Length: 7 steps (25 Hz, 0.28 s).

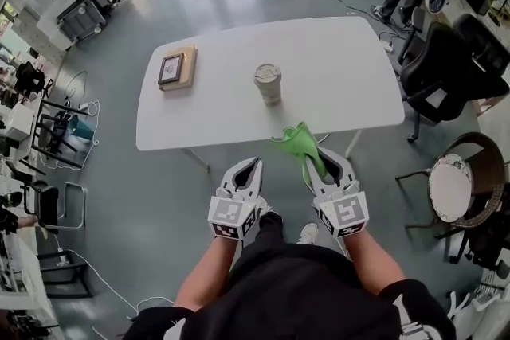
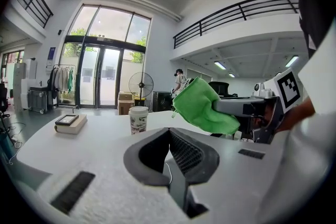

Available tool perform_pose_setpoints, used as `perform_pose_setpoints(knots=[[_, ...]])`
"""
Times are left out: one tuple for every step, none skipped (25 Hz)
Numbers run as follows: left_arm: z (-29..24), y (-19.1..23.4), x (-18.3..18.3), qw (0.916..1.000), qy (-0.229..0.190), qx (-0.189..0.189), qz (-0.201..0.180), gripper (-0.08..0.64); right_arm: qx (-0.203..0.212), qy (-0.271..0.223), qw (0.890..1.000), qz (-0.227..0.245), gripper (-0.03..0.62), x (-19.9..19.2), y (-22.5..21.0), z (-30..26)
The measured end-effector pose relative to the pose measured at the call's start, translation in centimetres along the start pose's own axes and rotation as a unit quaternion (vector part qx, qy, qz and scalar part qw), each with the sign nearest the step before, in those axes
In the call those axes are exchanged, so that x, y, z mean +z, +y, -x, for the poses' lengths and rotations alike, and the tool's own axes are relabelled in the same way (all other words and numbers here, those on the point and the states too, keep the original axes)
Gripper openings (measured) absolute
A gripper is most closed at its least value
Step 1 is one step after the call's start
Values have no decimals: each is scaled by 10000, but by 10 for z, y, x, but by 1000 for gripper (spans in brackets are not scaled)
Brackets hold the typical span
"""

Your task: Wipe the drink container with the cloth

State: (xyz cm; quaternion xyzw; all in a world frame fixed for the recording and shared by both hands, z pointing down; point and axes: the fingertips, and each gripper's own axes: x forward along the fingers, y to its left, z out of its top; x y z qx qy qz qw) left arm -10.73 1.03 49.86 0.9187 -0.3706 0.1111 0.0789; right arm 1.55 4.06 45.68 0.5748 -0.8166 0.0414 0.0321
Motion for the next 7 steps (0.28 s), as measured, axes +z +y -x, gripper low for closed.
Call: perform_pose_setpoints(knots=[[2, -3, 2, 10000, -15, 6, -21, 9, -11, -12, 10000, -19, 84, 0, 0, 3], [4, -5, 4, 10000, -37, 15, -34, 9, -16, -24, 10000, -30, 83, 1, 0, 6], [5, -7, 5, 10000, -60, 23, -41, 9, -16, -33, 10000, -33, 83, 1, 0, 8], [7, -9, 7, 10000, -78, 31, -46, 9, -13, -41, 10000, -32, 83, 2, -1, 11], [8, -11, 8, 9999, -90, 38, -52, 9, -9, -48, 10000, -30, 83, 2, -2, 13], [9, -13, 9, 9999, -98, 45, -56, 9, -6, -53, 10000, -28, 84, 2, -2, 15], [10, -15, 9, 9999, -105, 53, -60, 9, -2, -59, 10000, -25, 84, 3, -3, 17]])
